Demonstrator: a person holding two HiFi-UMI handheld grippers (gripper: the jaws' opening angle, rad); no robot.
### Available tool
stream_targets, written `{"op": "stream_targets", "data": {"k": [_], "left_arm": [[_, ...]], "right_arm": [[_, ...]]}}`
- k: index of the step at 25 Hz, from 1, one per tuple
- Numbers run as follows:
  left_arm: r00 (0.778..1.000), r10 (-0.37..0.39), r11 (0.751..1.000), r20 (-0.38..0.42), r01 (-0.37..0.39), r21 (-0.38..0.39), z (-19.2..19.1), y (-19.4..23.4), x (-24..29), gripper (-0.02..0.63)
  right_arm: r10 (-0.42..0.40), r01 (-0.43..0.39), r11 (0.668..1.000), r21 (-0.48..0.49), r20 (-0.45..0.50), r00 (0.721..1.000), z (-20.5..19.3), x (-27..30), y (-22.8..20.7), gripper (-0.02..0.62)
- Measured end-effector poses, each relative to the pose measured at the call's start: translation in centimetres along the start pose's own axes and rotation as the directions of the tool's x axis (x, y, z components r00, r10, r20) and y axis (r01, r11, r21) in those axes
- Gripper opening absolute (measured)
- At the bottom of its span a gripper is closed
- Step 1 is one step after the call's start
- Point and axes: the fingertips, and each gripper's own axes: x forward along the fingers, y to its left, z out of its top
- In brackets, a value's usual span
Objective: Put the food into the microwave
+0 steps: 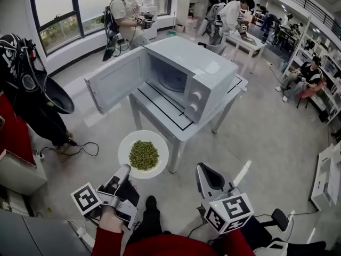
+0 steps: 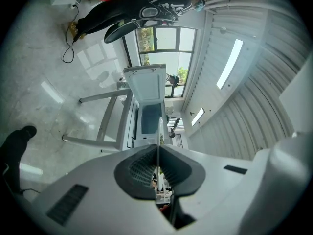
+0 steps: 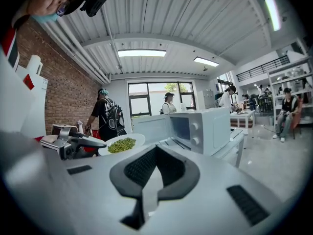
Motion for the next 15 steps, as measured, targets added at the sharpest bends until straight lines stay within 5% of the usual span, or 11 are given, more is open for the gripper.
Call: {"op": "stream_targets", "data": {"k": [7, 15], "left_arm": [[1.000, 0.010, 0.999, -0.013, -0.011, -0.030, 4.8, -0.3, 4.1, 0.021], [0.998, 0.018, 0.999, -0.059, -0.020, -0.028, 6.1, 0.2, 7.4, 0.021]], "right_arm": [[0.007, -0.007, 1.000, 0.000, -0.037, 0.999, 1.8, 6.8, 0.6, 0.014], [-0.028, 0.028, 1.000, 0.002, -0.034, 0.999, 2.4, 9.5, -0.8, 0.014]]}}
